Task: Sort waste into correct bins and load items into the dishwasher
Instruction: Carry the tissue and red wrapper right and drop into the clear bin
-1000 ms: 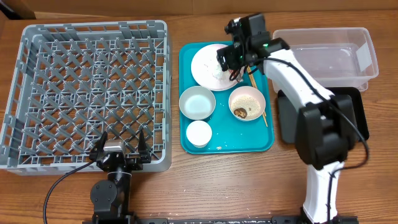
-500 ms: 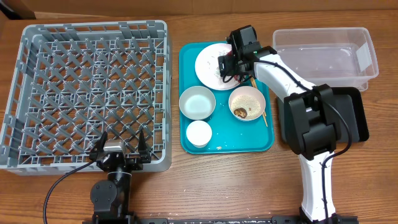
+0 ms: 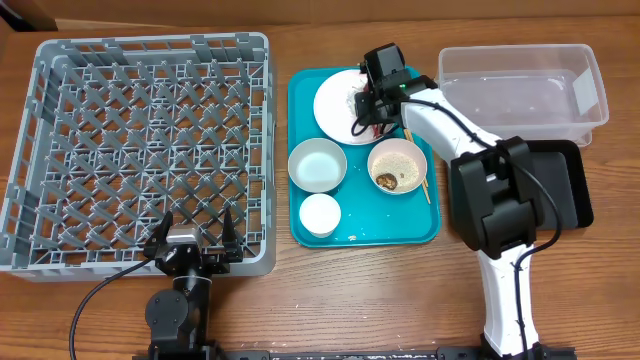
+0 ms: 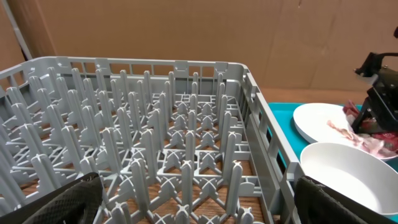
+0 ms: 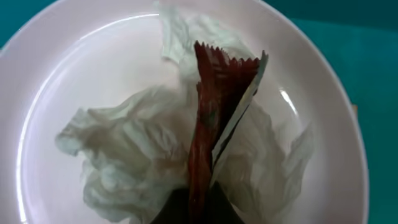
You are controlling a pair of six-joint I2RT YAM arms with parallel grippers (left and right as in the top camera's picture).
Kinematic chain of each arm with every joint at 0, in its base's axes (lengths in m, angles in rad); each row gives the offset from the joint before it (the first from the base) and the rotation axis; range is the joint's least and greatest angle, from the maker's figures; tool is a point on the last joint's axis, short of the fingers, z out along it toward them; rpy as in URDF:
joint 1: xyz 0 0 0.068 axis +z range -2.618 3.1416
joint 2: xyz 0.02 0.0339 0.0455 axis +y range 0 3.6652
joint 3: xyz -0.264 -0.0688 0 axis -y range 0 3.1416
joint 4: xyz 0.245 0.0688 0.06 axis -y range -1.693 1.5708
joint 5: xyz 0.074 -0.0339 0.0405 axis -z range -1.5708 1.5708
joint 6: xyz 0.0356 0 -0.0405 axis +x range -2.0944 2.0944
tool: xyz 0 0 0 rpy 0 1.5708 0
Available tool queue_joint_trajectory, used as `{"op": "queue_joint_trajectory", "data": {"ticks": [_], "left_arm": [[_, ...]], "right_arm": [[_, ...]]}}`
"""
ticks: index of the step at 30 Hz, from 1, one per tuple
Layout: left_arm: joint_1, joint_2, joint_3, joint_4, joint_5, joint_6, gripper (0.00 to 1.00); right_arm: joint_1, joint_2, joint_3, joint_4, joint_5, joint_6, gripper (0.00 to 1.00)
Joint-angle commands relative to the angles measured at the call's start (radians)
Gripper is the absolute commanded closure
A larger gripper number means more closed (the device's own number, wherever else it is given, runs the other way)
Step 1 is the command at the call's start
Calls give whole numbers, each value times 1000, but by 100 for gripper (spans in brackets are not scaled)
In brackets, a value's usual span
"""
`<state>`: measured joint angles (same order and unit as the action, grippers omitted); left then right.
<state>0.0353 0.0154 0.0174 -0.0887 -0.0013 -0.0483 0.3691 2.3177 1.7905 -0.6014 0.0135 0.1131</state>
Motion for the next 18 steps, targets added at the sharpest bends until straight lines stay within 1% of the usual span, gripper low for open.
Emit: {"op": "queue_joint_trajectory", "data": {"ticks": [1,4,6,9,13,18], "left_arm": [[4,-11,-8,4,-3,15,0],[4,-11,-8,4,-3,15,0],[4,-11,-8,4,-3,15,0],[4,-11,-8,4,-3,15,0],[4,-11,-8,4,-3,15,0],[4,-11,-8,4,-3,15,0]], "right_arm": [[10,-45,81,-39,12,49,96],[2,-113,162,-123,13,93,96],[-13,-174,222,-198,28,148,96],[-54,-266,285,-307,103,232,96],[-151,-362,291,-416,245,345,96],[-294,-358,274,-494,257,421,96]]}}
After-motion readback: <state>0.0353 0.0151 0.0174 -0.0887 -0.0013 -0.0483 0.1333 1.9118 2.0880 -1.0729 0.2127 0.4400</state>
